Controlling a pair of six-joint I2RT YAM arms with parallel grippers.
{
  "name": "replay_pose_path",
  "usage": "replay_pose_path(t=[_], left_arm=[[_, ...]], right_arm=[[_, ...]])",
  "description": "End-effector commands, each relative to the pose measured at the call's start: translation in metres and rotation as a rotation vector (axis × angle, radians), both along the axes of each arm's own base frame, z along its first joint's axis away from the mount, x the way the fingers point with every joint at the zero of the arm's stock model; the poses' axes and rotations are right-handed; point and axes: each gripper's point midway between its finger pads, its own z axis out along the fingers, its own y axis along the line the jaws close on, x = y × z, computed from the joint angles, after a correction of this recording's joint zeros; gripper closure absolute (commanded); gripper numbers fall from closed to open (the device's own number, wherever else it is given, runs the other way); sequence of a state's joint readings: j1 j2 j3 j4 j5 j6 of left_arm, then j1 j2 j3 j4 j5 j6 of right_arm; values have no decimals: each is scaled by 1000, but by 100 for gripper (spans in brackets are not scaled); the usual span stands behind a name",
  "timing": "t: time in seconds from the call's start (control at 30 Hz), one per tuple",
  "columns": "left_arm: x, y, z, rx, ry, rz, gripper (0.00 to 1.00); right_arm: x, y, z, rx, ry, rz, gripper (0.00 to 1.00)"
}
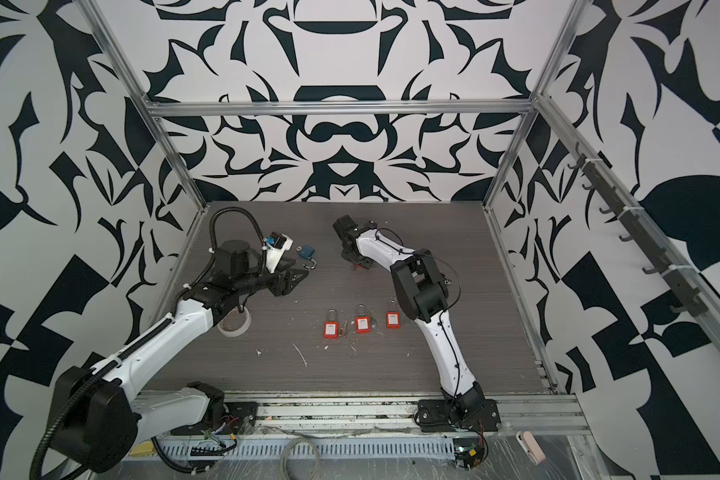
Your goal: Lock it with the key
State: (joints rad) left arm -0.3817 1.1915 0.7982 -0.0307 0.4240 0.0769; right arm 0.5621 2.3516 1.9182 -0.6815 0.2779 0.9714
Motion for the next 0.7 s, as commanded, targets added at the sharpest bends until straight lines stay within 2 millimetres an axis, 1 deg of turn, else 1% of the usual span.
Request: replay_pose_path(t=[0.0, 0.1, 0.2, 0.27, 0.37, 0.5, 0.67], left_arm=[[-4, -1, 12, -21, -15, -13, 38], [-4, -1, 12, -22, -13, -14, 38], [-5, -1, 13, -24, -15, -17, 38], [-6, -1, 13, -26, -11, -17, 38], [-7, 0, 12, -24, -7, -17, 39], [-10, 1, 11, -25, -4, -18, 39], [-15, 3, 8, -24, 2, -9, 39]], right_arm=[[0, -5, 27, -9, -40, 37, 49], [-4, -4, 32, -29, -39, 111, 55], [-12, 0, 32, -40, -17, 224, 58], [-21, 8, 28, -14, 7, 331, 60], [-39, 20, 26, 16, 32, 515, 63], [-71, 31, 20, 44, 75, 747, 65], [-108, 46, 18, 95, 76, 981, 66]])
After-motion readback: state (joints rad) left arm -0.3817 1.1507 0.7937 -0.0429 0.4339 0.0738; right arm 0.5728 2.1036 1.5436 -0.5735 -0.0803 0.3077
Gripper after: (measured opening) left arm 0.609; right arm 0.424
